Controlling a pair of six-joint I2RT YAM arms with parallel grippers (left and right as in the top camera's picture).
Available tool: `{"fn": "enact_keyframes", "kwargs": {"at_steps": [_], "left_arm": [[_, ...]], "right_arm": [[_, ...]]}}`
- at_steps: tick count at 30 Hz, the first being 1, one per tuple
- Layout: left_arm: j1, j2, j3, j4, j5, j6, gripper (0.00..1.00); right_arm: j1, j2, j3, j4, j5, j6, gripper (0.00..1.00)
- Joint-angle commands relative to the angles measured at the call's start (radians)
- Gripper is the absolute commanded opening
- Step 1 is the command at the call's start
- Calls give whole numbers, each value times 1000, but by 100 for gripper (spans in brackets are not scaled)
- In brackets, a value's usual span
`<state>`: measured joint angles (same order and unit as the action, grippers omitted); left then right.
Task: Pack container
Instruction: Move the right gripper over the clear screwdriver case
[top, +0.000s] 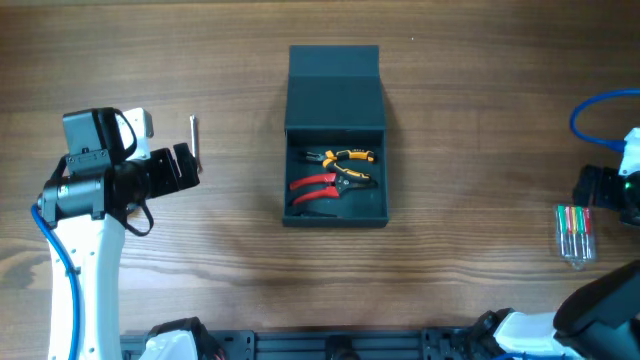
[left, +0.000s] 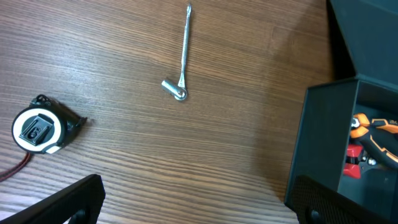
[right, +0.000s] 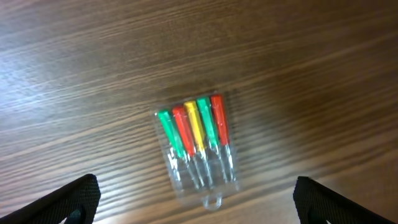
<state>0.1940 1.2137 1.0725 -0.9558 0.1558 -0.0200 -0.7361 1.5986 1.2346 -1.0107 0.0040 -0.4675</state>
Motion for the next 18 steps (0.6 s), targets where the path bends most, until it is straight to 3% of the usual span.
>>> {"fn": "enact_keyframes", "kwargs": {"at_steps": [1,18], "left_arm": [[6,-2,21,10,19,5,100],[6,-2,21,24,19,5,100]], "right_arm": [[0,42,-68,32,32,-101,100],[-2,49,-304,272,-14,-245,100]]}}
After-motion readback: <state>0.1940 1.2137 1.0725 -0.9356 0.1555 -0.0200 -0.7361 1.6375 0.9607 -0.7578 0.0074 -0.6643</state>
